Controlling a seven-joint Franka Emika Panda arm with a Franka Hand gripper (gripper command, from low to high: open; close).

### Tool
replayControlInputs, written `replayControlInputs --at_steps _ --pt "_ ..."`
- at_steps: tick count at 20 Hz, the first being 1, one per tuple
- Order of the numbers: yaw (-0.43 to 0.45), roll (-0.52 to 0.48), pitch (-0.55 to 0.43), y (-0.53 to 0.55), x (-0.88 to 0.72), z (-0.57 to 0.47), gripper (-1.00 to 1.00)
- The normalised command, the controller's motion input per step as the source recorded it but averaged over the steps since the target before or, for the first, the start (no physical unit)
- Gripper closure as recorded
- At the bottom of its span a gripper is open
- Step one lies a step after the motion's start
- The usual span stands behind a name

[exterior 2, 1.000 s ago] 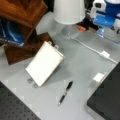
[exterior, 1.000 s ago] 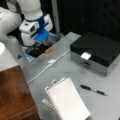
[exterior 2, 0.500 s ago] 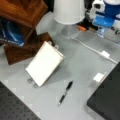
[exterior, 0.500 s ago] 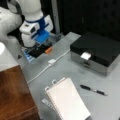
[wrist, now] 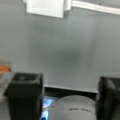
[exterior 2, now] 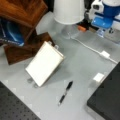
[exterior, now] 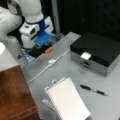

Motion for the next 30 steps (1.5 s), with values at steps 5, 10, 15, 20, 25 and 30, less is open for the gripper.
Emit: replayControlInputs --at_steps 5,10,15,20,25,30 --pt "-0.038 -0.078 -0.028 -0.08 0.07 -0.30 1.00" --pt "-0.032 -0.052 -0.069 -0.05 -0.04 -0.29 1.00" --pt "-0.025 -0.023 -0.101 -0.05 -0.08 -0.25 1.00" --pt "-0.043 0.014 -0.124 -0.04 -0.11 -0.19 1.00" --pt "-0.038 0.038 -0.153 0.00 -0.11 -0.31 1.00" --pt "-0.023 0.048 -0.185 0.00 -0.14 -0.34 1.00"
